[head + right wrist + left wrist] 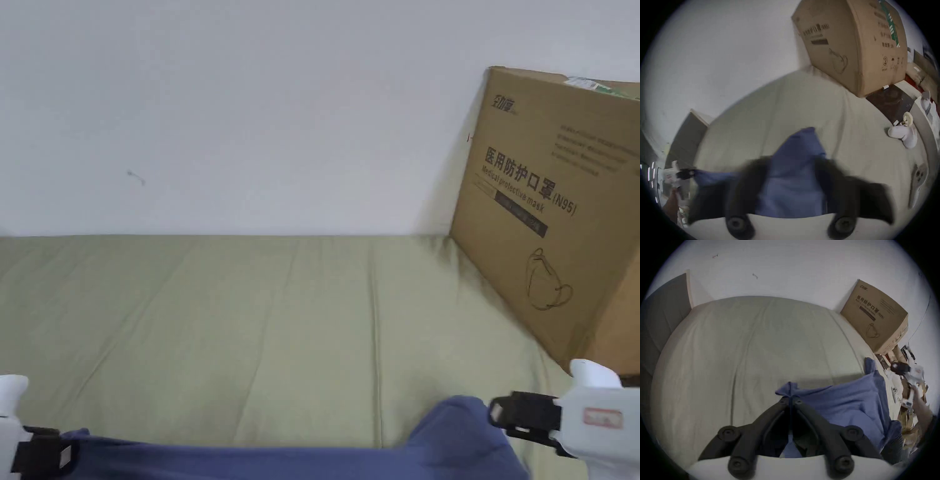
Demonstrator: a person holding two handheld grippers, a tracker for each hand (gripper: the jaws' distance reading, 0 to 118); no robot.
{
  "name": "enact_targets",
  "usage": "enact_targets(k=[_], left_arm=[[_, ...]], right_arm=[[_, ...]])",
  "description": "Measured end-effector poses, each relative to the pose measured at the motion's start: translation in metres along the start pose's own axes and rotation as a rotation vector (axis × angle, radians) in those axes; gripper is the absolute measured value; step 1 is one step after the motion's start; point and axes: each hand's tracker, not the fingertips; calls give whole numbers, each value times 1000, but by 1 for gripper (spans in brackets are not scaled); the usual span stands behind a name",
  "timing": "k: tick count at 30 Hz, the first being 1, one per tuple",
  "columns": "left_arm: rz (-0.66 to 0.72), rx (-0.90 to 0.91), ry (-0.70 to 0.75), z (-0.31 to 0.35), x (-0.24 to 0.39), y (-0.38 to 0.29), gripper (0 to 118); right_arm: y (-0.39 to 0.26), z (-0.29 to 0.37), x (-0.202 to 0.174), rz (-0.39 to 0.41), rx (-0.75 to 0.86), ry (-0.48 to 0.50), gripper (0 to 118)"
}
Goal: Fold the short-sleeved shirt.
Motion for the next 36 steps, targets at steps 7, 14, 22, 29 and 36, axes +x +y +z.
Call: enact_targets(k=[7,14,22,29,36], left_arm=[[-29,-26,55,24,-8,-5,1],[-34,-52,69,29,-10,-10,1],[-30,42,67,87,-1,-2,1],[-87,249,84,182,38,42,1],[-89,356,108,238,56,90,1]], right_arm=[[14,-91,11,-28,-240,-175,113],[-9,-102,-33,190,-402,-107,84],[26,6,-39,117,-109,20,0],[86,158,-75,233,118,55,0],[129,257,-134,308,256,40,0]])
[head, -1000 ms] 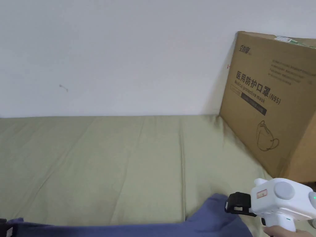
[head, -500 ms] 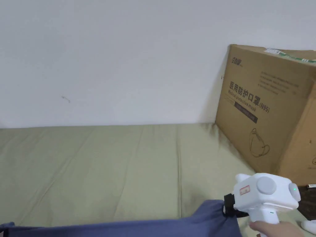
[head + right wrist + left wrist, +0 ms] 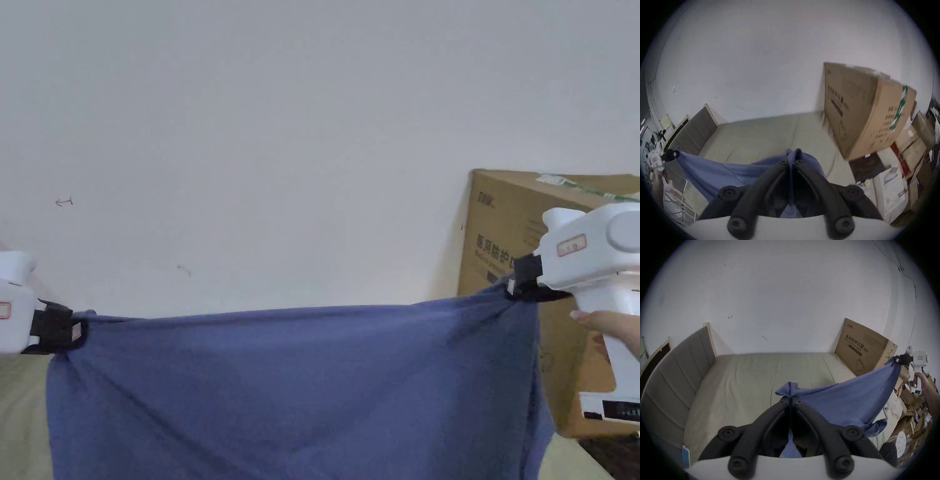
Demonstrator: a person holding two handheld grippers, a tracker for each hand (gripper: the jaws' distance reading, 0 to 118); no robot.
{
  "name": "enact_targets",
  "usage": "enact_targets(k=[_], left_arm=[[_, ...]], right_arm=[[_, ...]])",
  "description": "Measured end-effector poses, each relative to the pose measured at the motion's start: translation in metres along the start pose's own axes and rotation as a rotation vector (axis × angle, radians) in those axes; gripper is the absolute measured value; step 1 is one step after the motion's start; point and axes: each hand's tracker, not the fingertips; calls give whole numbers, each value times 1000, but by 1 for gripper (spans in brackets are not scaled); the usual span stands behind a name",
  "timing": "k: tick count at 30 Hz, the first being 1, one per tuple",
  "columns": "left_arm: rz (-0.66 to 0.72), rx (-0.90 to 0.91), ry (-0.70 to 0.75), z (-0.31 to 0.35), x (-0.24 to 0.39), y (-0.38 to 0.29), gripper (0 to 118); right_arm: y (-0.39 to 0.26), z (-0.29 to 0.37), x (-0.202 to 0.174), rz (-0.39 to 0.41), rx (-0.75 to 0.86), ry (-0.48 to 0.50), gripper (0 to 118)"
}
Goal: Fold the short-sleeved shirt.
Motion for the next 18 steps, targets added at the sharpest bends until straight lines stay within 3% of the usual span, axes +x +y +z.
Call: enact_targets(k=[4,7,12,18], left_arm=[[-14,57,30,7,1,34,1],[-39,89,56,5,3,63,1],[-69,145,104,-8,2,105,1],[-64,212,162,-36,-9,145,1]], right_arm=[[42,16,-19,34,76,-26,0],[73,10,-32,102,104,-81,0],[124,-8,-51,94,165,-114,0],[181,-26,-76,145,281,-137,0]])
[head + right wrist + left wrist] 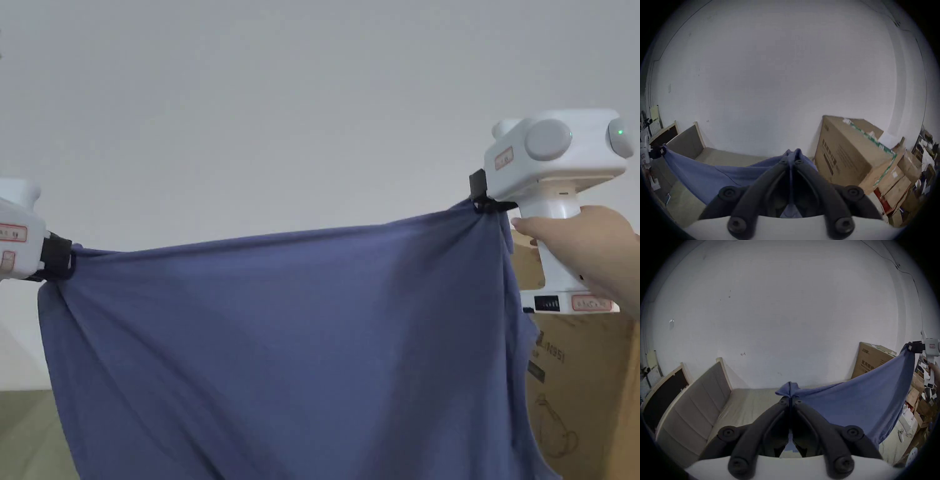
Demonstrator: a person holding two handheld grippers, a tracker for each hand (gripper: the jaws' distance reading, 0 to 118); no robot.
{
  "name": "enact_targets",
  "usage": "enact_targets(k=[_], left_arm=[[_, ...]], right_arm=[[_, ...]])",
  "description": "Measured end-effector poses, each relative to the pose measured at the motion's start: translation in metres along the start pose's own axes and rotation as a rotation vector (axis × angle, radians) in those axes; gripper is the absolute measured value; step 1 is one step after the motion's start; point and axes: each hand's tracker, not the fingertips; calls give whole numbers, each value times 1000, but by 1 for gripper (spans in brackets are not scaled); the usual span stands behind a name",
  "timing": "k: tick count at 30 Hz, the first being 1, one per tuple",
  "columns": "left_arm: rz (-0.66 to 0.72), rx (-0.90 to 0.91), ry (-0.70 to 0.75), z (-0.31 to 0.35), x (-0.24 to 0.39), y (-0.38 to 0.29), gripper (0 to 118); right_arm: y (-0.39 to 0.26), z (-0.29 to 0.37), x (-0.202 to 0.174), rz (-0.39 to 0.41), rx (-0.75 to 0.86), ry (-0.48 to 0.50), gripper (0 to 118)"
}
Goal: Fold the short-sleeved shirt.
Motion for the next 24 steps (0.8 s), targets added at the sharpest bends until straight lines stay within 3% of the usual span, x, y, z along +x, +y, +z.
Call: enact_targets(k=[5,10,15,18,21,24], left_arm=[[32,75,25,-27,-6,23,1],[33,177,50,-41,-2,28,1],[44,229,36,-52,6,-5,1],[125,109,-27,-75,12,-56,1],[182,-108,-38,-99,25,-142,1],[214,-293,-58,-103,36,-236,1]], right_arm=[[29,-21,-3,-63,108,-26,0],[34,-30,-9,-36,187,-55,0],[-13,-52,-6,-14,175,-78,0],[-85,-73,-2,-37,64,-68,0],[-196,-90,-1,-74,-135,-23,0],[-314,-92,1,-57,-354,5,0]])
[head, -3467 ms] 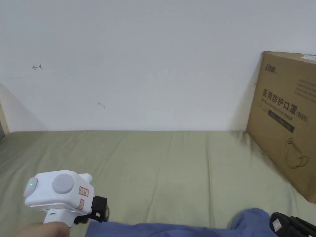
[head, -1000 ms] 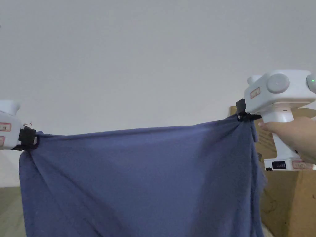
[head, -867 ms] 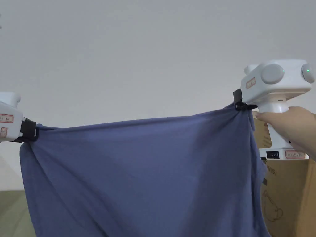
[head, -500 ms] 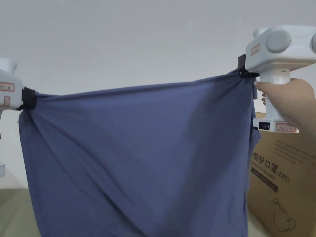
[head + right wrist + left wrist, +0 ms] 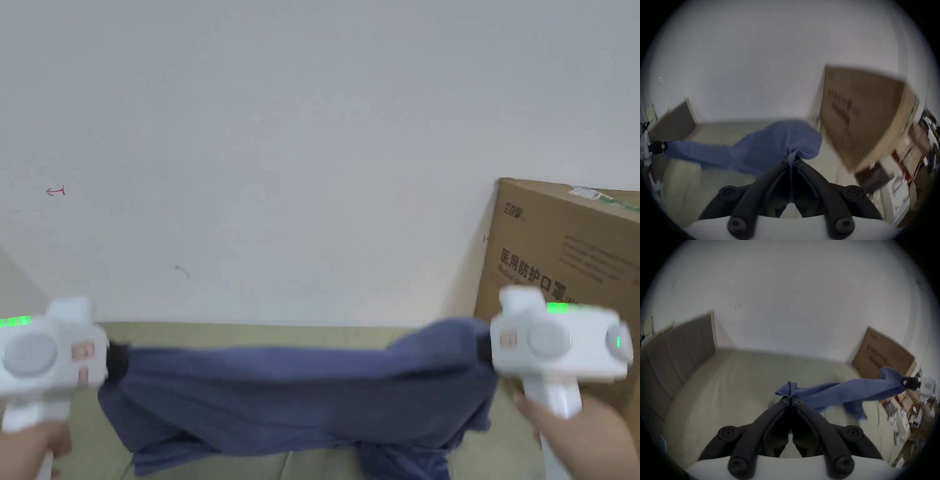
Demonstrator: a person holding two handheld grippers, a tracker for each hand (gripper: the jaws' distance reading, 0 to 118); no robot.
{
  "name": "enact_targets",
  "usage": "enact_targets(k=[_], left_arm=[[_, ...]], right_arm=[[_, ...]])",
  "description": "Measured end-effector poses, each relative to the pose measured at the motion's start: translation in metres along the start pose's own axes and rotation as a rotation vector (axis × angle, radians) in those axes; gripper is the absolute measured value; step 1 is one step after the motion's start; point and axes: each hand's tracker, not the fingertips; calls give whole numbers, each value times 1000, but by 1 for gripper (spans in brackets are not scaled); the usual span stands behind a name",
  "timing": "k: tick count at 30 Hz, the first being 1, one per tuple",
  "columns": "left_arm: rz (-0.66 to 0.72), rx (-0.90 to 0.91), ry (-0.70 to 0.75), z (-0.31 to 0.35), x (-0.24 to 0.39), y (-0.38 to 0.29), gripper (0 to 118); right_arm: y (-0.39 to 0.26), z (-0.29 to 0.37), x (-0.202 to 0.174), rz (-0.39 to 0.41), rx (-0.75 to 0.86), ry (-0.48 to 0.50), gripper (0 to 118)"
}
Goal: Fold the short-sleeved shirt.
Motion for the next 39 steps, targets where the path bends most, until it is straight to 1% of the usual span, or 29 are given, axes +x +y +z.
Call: enact_targets(k=[2,3,4,5,6,8,9,11,12,13,14,16,18,19,21,23,24,28,29,30,31,32,33,34,36,37,39], left_arm=[[21,-120,19,-12,-8,-75,1],[20,-188,42,-14,-11,-106,1],[27,-241,36,-21,-24,-137,1],[25,-287,36,-17,-27,-168,1],[25,-322,40,-12,-31,-192,1],[25,-384,44,10,-39,-237,1],[32,-383,31,21,-42,-251,1],[3,-385,25,53,-47,-270,1],[-12,-383,7,72,-46,-275,1],[-27,-400,0,85,-47,-278,1],[-53,-454,8,95,-47,-281,1],[-41,-534,-16,115,-48,-289,1],[-79,-580,-31,133,-48,-296,1],[-140,-600,-30,140,-47,-299,1],[-233,-632,-8,155,-43,-306,1],[-225,-657,-27,165,-48,-310,1],[-215,-672,-27,174,-42,-311,1],[-171,-718,-59,179,-56,-313,2],[-151,-709,-59,181,-59,-313,7],[-133,-702,-66,182,-60,-312,22],[-127,-695,-59,184,-62,-313,48],[-138,-693,-31,187,-63,-314,87],[-152,-689,-16,189,-64,-316,100],[-170,-679,-4,192,-66,-317,99],[-159,-666,-10,198,-65,-317,99],[-125,-663,-29,201,-65,-316,99],[-50,-619,-69,210,-59,-311,99]], right_arm=[[-82,-26,10,33,-154,-11,0],[-119,-29,11,54,-210,-51,0],[-158,-28,15,38,-261,-58,0],[-197,-21,16,7,-321,-22,0],[-222,-18,22,-23,-376,2,0],[-270,3,34,-32,-437,-14,0],[-284,17,39,-41,-444,14,0],[-295,52,51,-19,-399,56,0],[-296,63,55,1,-428,75,0],[-302,80,56,41,-492,101,0],[-308,90,58,87,-535,111,0],[-323,110,63,133,-584,129,0],[-334,128,66,132,-614,133,0],[-338,135,68,130,-630,138,0],[-343,145,74,90,-691,174,0],[-345,151,78,65,-747,191,0],[-346,153,79,65,-765,193,0],[-347,161,80,53,-799,192,0],[-348,162,80,49,-797,189,4],[-348,162,79,43,-793,186,14],[-349,162,79,35,-792,178,33],[-351,163,78,32,-803,154,72],[-354,163,78,33,-813,137,100],[-358,164,78,49,-830,101,110],[-358,173,80,51,-807,92,111],[-356,178,82,37,-786,97,111],[-347,191,81,-15,-715,112,111]])
